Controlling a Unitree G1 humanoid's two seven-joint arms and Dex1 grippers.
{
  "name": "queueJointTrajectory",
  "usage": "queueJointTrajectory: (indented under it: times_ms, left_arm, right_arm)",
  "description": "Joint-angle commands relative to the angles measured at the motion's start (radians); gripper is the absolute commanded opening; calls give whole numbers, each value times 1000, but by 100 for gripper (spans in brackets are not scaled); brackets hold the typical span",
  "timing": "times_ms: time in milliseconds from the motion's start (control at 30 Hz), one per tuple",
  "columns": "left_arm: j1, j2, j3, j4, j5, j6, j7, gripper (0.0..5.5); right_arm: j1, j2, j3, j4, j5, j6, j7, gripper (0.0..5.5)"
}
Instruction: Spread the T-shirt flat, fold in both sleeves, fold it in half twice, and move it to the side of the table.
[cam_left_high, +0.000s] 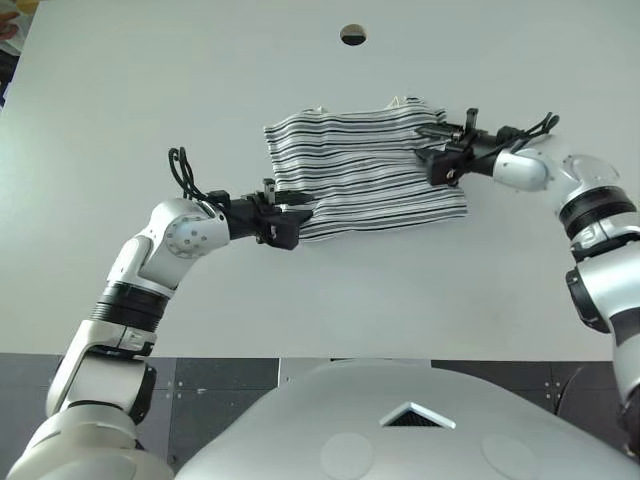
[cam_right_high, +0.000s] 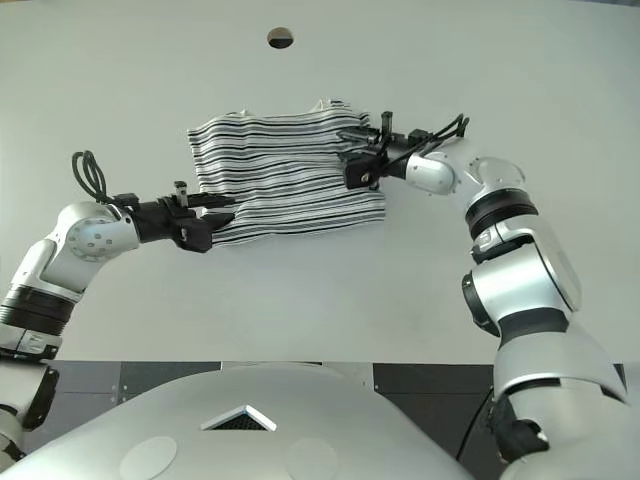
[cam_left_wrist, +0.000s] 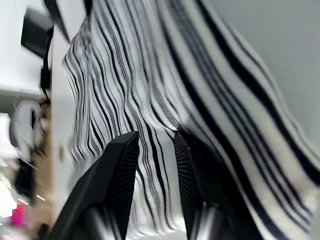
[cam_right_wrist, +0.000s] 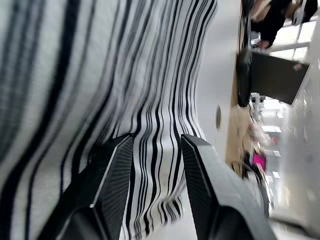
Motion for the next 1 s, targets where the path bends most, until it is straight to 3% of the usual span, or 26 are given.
queueJointTrajectory:
  times_ms: [33, 133, 233, 433, 567, 700, 833, 967, 1000]
  left_arm:
    - [-108, 69, -159, 108, 427, 19, 145, 136]
    - [-299, 48, -307, 234, 717, 49, 329, 136]
    - [-465, -17, -446, 368, 905, 77, 511, 136]
    - [-697, -218, -742, 609, 1183, 177, 977, 136]
    - [-756, -278, -843, 738, 1236, 259, 1186, 136]
    - [-799, -241, -842, 854, 1192, 327, 1316, 136]
    - [-796, -108, -696, 729, 985, 236, 1388, 136]
    - [-685, 114, -478, 362, 571, -42, 1171, 136]
    - [-616, 169, -441, 280, 384, -102, 1061, 136]
  right_arm:
    - [86, -64, 78, -85, 39, -22, 324, 176]
    - [195, -135, 105, -360, 322, 86, 674, 176]
    - [295, -200, 153, -672, 529, 247, 858, 176]
    - [343, -173, 144, -907, 593, 419, 920, 176]
    - [350, -167, 88, -945, 603, 461, 906, 176]
    - [399, -216, -14, -1038, 713, 536, 916, 176]
    - [471, -265, -141, -1152, 916, 647, 948, 176]
    - [562, -309, -272, -1208, 1094, 729, 973, 176]
    - [602, -324, -310, -1192, 1110, 716, 975, 176]
